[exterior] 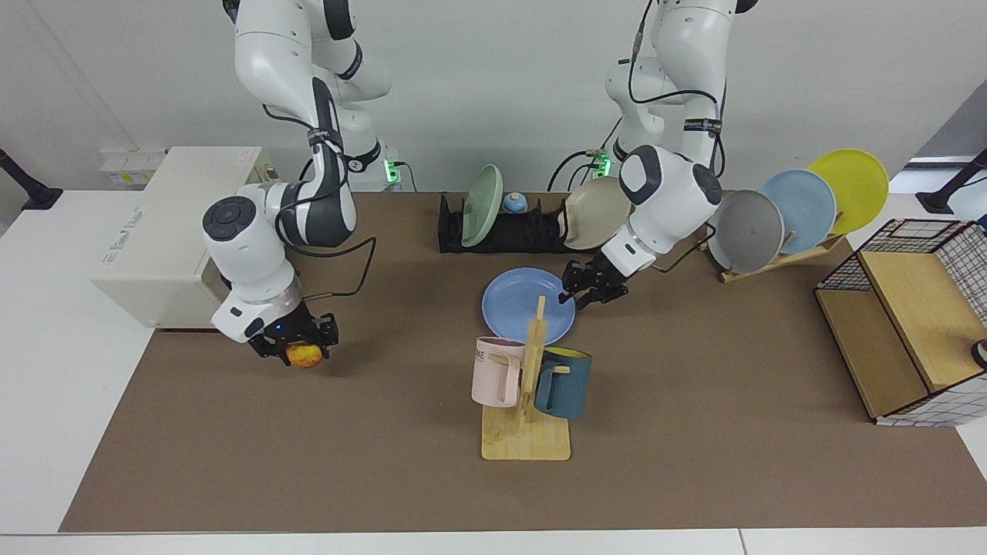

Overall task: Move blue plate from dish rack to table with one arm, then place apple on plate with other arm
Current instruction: 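Carry the blue plate away from the rack and lower it onto the table, then withdraw the left gripper while the right gripper carries the apple over the plate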

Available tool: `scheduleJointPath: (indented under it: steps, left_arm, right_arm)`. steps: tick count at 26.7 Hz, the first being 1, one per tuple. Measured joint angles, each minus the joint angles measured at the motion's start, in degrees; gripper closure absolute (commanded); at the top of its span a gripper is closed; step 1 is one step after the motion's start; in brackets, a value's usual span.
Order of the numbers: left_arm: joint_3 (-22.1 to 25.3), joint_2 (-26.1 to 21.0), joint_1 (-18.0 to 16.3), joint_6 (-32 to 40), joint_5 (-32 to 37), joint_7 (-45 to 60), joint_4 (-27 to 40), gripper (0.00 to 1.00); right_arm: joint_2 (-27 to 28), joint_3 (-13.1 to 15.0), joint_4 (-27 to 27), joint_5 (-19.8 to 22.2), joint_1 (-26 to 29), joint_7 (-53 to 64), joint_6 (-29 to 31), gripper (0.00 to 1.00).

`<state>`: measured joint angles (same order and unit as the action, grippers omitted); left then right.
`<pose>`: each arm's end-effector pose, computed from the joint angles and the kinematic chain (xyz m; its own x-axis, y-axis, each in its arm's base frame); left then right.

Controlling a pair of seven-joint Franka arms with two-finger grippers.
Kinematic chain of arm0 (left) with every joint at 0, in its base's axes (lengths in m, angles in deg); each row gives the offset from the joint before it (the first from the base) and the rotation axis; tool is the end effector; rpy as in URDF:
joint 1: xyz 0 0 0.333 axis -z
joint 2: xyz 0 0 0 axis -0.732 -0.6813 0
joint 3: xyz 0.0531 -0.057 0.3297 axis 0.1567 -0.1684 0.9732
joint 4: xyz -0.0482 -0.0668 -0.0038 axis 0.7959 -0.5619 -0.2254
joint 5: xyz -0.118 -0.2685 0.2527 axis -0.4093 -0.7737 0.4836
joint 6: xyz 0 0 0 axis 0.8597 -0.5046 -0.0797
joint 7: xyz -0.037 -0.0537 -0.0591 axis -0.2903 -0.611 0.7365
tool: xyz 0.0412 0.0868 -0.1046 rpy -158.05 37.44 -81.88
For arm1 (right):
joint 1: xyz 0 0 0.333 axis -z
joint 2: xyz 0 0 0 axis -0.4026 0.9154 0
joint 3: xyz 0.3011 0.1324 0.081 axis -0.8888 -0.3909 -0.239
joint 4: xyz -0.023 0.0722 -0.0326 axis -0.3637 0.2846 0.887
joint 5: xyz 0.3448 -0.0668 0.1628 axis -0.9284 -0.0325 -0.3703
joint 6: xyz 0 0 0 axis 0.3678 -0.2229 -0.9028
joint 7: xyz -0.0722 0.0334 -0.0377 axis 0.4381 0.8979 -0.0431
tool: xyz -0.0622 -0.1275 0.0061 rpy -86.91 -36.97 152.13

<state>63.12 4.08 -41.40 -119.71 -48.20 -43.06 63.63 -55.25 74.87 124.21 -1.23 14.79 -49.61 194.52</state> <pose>0.5435 -0.2249 0.3523 0.9953 -0.0340 0.0905 -0.0750 -0.8622 0.5011 0.6632 0.0131 0.3543 0.9759 0.1850 0.1161 0.1852 -0.9827 0.0095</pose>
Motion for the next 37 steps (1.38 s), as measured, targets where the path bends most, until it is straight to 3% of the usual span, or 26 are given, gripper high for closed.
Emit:
scheduleJointPath:
  steps: [4,9,13,17,20,22,31,37]
  left_arm:
    - [-0.14,0.28,0.06,-0.09,1.85,2.61,-0.91,0.30]
    - [-0.03,1.78,-0.02,1.91,9.70,8.89,-3.43,0.31]
    - [0.48,4.39,-0.54,9.63,17.32,12.86,-6.82,0.30]
    - [0.71,7.18,-2.47,22.20,24.31,15.32,-12.28,0.28]
    - [0.91,7.96,-3.14,30.35,27.31,15.59,-16.55,0.18]
    - [1.08,8.17,-3.22,34.84,29.63,15.76,-19.65,0.01]
    - [1.67,8.21,-3.37,43.64,35.16,16.17,-27.24,0.00]
    - [1.84,8.22,-5.27,49.40,35.66,16.21,-31.47,0.00]
  right_arm:
    - [-0.53,-0.16,0.00,0.00,-0.11,0.01,-0.34,1.00]
    - [-1.10,-0.59,-0.02,-0.07,-1.90,-1.10,-1.09,1.00]
    - [-2.00,-0.78,-0.06,-0.07,-5.56,-6.71,-2.91,1.00]
    - [-3.16,-0.91,-0.06,-0.07,-9.67,-12.93,-4.65,1.00]
    - [-3.81,-0.99,-0.05,-0.07,-12.48,-18.12,-5.70,1.00]
    - [-4.25,-1.06,-0.04,-0.07,-15.26,-23.16,-6.08,1.00]
    - [-5.10,-1.35,0.01,-0.70,-26.21,-42.09,-5.76,1.00]
    - [-4.25,-1.42,1.89,-0.72,-32.75,-51.39,-0.88,0.97]
